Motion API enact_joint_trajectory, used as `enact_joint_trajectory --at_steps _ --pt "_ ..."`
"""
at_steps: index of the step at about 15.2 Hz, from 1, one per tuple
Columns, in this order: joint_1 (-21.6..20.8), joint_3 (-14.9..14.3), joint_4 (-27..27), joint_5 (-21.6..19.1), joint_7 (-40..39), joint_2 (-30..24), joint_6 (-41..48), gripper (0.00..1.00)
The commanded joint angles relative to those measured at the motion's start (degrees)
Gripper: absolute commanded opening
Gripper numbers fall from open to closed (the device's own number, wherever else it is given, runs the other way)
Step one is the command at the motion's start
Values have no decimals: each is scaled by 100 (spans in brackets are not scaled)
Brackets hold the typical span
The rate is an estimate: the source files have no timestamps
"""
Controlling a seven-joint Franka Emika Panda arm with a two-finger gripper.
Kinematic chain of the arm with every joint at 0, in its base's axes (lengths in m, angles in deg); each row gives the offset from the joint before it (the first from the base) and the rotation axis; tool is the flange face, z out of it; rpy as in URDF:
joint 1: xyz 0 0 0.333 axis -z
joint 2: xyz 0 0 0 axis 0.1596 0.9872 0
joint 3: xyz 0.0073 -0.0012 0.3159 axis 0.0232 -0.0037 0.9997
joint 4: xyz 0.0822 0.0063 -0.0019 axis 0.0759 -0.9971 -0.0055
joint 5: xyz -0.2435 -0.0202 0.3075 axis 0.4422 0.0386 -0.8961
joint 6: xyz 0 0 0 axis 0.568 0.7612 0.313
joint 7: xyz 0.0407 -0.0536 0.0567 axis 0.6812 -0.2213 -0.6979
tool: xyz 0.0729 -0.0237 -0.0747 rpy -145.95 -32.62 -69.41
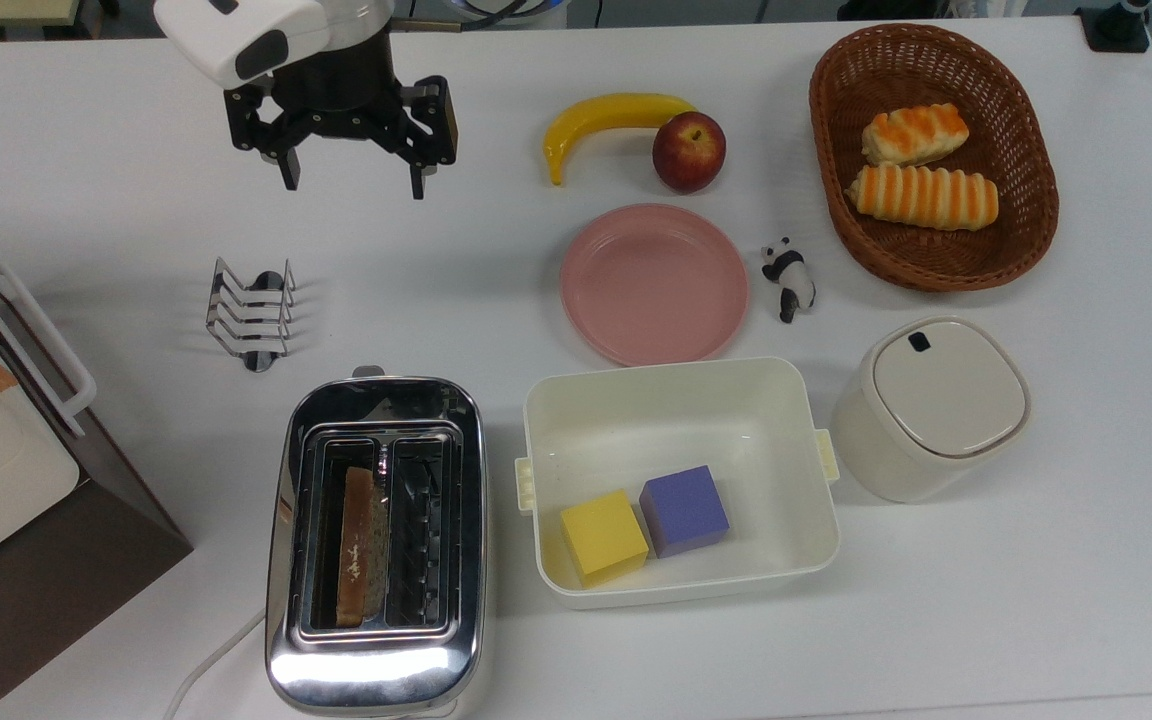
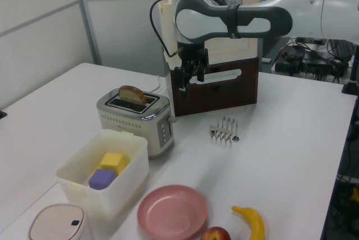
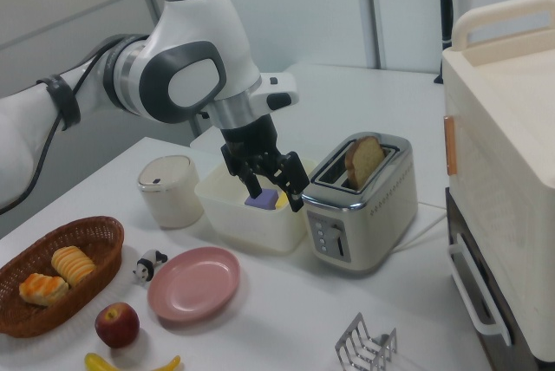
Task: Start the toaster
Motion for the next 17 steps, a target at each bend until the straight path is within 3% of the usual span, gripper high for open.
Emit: enact_joint_trajectory --at_steps 1,17 --pt "68 -32 -171 61 51 -165 28 100" --pt "87 -23 -162 26 -89 -165 89 100"
